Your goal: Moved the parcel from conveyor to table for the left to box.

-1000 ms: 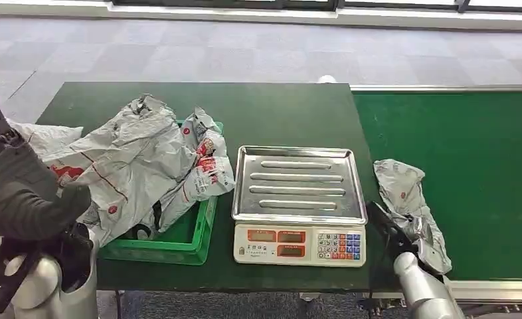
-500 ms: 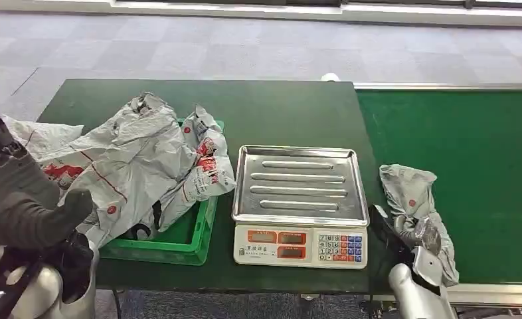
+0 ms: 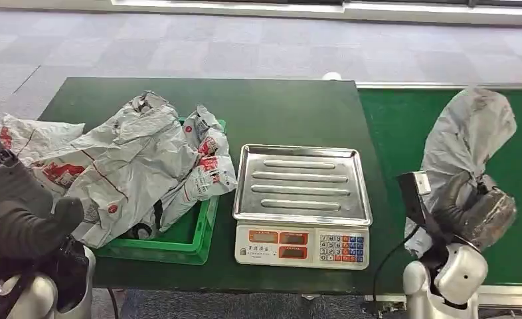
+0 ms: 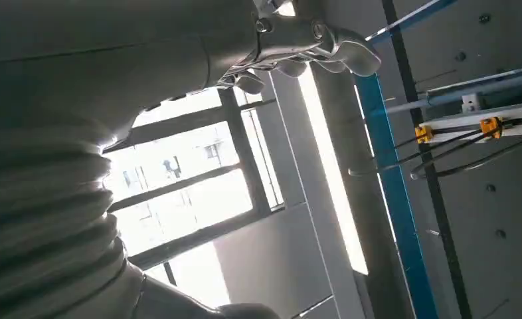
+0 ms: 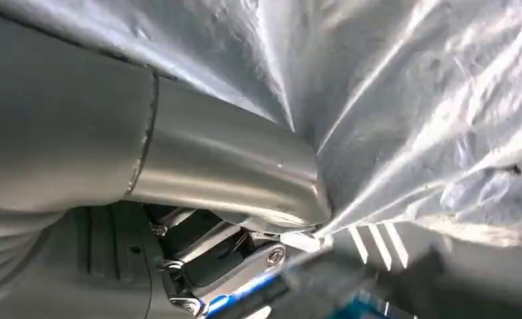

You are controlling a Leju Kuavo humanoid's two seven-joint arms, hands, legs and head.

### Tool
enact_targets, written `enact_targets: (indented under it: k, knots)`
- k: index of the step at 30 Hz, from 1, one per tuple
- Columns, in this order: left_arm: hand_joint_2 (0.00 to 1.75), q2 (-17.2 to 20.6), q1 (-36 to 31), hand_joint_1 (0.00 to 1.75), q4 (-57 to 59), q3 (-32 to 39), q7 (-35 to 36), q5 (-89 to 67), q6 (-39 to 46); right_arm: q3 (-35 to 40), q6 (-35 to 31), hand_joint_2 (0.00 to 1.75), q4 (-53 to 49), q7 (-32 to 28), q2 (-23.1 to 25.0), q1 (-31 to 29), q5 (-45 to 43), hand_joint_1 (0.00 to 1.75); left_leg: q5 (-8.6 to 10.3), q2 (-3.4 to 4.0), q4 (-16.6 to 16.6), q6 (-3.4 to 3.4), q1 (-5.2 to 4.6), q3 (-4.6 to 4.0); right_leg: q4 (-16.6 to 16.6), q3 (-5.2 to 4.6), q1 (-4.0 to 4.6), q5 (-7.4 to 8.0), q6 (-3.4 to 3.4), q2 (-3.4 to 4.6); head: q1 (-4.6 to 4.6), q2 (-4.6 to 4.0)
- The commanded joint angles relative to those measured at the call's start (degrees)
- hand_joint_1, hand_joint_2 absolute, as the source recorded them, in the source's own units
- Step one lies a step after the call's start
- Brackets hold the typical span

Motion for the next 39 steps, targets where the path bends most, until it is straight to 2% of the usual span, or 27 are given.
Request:
enact_targets:
  k: [1,4,5,6,7,8,9,10,11,12,13,18,21,26,39]
  knots:
    - [1.75,1.14,-1.31,0.0,3.07,-2.67,0.15,0.18,0.31,-3.57,-4.95,1.75,-16.66,-10.25,4.37,2.25,-0.01,1.75,0.05,-0.13,-0.03,0.03,-0.06,-0.07,0.03,-0.07,-0.06,-0.01,-0.03,-0.11,0.02,0.0]
    - [1.75,1.24,-1.33,0.0,3.05,-2.95,0.15,0.3,0.38,-3.31,-5.81,1.75,-15.77,-13.69,6.45,0.89,-0.01,1.75,0.13,-0.12,-0.2,0.03,-0.07,0.0,-0.1,-0.04,-0.06,0.07,-0.08,-0.1,0.0,0.0]
    - [1.75,1.36,-1.36,0.0,2.98,-3.07,0.15,0.19,0.61,0.08,-3.88,1.75,-14.71,-14.07,6.6,-0.02,-0.01,1.75,0.1,-0.03,-0.13,0.02,-0.08,-0.01,-0.03,-0.09,-0.07,0.04,-0.07,-0.05,0.0,0.0]
    - [1.75,1.56,-1.45,0.0,3.03,-3.25,0.15,0.29,0.83,2.48,-2.73,1.75,-13.45,-12.79,5.28,-0.8,-0.01,1.75,0.12,-0.01,-0.15,0.01,-0.06,0.0,-0.06,-0.1,-0.06,0.07,-0.08,-0.02,0.0,0.0]
    - [1.75,1.84,-1.59,0.0,3.13,-3.44,0.15,0.47,1.07,6.58,-0.02,1.75,-11.37,-10.17,1.69,-1.91,-0.01,1.75,0.13,0.02,-0.17,0.01,-0.03,0.02,-0.1,-0.07,-0.01,0.1,-0.09,0.01,0.0,0.0]
    - [1.75,2.0,-1.81,0.0,3.24,-3.63,0.15,0.63,1.24,13.84,1.98,1.75,-8.68,-3.73,-3.46,-3.96,-0.01,1.75,0.11,0.22,-0.14,0.02,-0.06,0.01,-0.06,-0.14,-0.02,0.14,-0.07,0.24,0.0,0.0]
    - [1.75,2.09,-1.93,0.0,3.33,-3.71,0.15,0.76,1.25,18.88,3.22,1.75,-6.53,0.01,-5.47,-5.76,-0.01,1.75,0.15,0.22,-0.19,0.02,-0.07,0.01,-0.1,-0.14,-0.02,0.18,-0.08,0.25,0.0,0.0]
    - [1.75,2.12,-1.97,0.0,3.45,-3.79,0.15,0.93,1.2,22.32,4.05,1.75,-4.5,1.43,-6.13,-7.22,-0.01,1.75,0.03,0.45,-0.03,0.03,-0.04,0.01,0.0,-0.16,0.02,0.15,-0.03,0.45,0.02,0.0]
    - [1.75,2.24,-1.97,0.0,3.64,-3.93,0.15,1.2,0.96,24.9,6.89,1.75,-1.23,-0.91,-3.18,-8.6,-0.01,1.75,0.09,0.56,-0.11,0.04,-0.08,0.0,-0.03,-0.21,-0.02,0.24,-0.04,0.56,0.0,0.0]
    - [1.75,2.36,-2.05,0.0,3.84,-4.04,0.15,1.4,0.93,26.49,7.23,1.75,1.85,-0.59,-3.93,-10.41,-0.01,1.75,0.15,0.66,-0.19,0.06,-0.1,0.0,-0.11,-0.23,-0.03,0.34,-0.04,0.67,0.02,0.0]
    - [1.75,2.56,-2.13,0.0,4.03,-4.29,0.15,1.56,1.03,28.17,8.33,1.75,4.8,-1.26,-2.67,-11.29,-0.01,1.75,0.11,0.59,-0.16,-0.01,-0.04,0.03,-0.05,-0.14,0.0,0.25,-0.06,0.61,0.02,0.0]
    - [1.75,3.25,-4.22,0.0,6.47,-5.56,0.15,2.85,0.65,29.24,11.02,1.75,19.45,-8.82,1.24,-16.95,-4.56,1.75,0.22,0.45,-0.22,-0.09,0.03,0.13,-0.12,-0.06,0.09,0.34,-0.14,0.44,0.0,0.0]
    - [1.75,3.28,-4.99,0.0,7.45,-6.13,0.15,3.17,0.48,29.99,11.03,1.75,26.83,-9.98,1.87,-19.67,-5.54,1.75,0.38,0.17,-0.27,-0.05,0.0,0.07,-0.16,-0.03,0.1,0.33,-0.12,0.19,0.0,0.0]
    - [1.75,3.36,-4.81,0.0,7.5,-6.62,0.15,3.2,0.9,30.88,9.75,1.75,32.73,-10.26,2.33,-20.72,-6.19,1.75,0.34,0.07,-0.17,-0.09,0.01,0.02,-0.07,-0.03,0.12,0.27,-0.14,0.13,0.0,0.0]
    - [1.75,3.36,-5.14,0.0,7.83,-6.32,0.15,3.09,1.02,31.0,9.74,1.75,34.09,-9.86,1.96,-21.43,-6.28,1.75,0.31,-0.06,-0.09,-0.1,0.0,-0.14,0.02,-0.15,0.08,0.21,-0.13,0.01,0.0,0.0]
